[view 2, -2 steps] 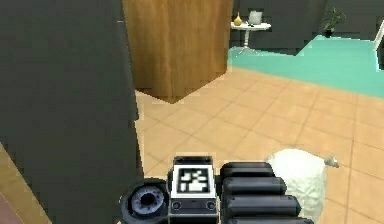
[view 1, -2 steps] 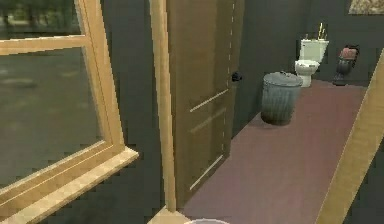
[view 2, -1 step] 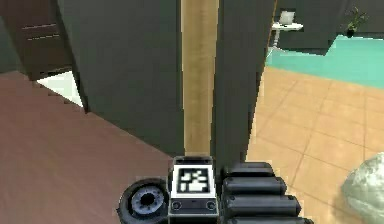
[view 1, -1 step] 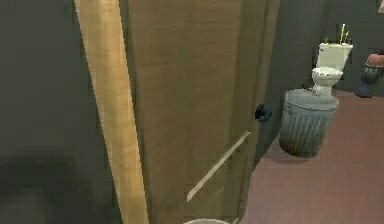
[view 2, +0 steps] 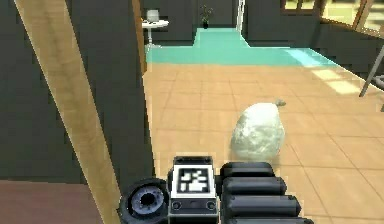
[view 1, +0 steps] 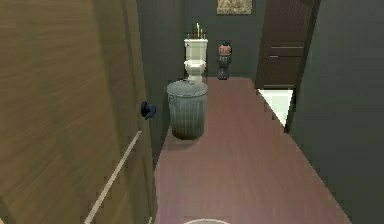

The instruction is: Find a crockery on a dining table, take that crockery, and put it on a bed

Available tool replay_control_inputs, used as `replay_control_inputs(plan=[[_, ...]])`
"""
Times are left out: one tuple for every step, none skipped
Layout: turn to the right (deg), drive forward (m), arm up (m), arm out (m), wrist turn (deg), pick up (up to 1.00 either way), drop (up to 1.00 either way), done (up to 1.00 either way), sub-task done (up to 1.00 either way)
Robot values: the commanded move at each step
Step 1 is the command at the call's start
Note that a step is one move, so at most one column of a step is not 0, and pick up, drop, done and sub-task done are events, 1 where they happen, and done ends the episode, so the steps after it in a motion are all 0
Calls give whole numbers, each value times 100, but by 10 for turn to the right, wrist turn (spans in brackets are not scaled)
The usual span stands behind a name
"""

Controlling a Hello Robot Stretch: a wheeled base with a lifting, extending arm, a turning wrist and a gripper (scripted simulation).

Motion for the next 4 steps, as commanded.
replay_control_inputs(plan=[[30, 0, 0, 0, 0, 0, 0, 0, 0], [0, 55, 0, 0, 0, 0, 0, 0, 0], [240, 0, 0, 0, 0, 0, 0, 0, 0], [0, 100, 0, 0, 0, 0, 0, 0, 0]])
